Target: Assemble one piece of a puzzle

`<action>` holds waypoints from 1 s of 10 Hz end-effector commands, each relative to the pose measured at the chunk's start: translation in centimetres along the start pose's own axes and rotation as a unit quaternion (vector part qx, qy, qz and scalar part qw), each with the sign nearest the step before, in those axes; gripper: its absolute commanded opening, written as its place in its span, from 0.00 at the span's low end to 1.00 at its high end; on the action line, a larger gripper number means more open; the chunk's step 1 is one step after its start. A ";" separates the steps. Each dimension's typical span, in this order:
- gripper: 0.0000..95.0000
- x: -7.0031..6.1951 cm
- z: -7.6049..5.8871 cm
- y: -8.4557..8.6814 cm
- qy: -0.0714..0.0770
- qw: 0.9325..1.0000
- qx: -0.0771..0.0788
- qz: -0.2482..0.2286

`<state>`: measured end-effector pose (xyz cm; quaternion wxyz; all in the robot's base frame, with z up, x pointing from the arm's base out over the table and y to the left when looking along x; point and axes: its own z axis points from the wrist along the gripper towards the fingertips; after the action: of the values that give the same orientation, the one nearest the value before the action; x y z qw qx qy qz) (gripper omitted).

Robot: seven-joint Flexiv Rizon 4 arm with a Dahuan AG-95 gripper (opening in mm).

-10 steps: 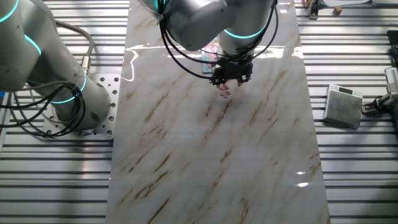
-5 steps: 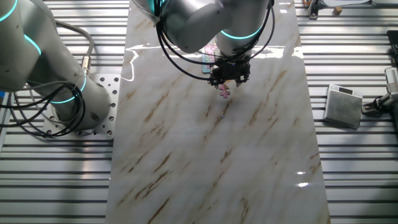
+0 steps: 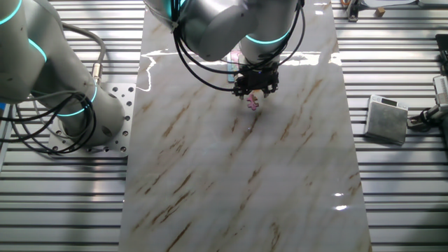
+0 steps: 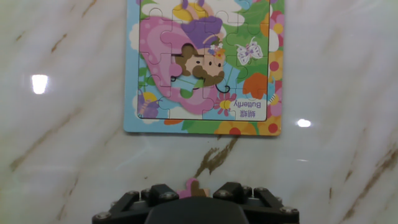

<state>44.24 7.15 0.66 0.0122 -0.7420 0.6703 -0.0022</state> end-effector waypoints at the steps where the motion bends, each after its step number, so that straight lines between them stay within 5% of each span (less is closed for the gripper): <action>1: 0.60 0.0 0.0 0.0 0.001 1.000 0.002 -0.001; 8: 0.60 0.0 0.4 0.7 0.003 1.000 0.008 0.003; 9: 0.40 0.0 0.4 0.7 0.004 1.000 0.009 0.003; 10: 0.40 0.0 0.4 0.7 0.006 1.000 0.008 0.005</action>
<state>43.36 7.07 0.47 0.0132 -0.7380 0.6745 -0.0121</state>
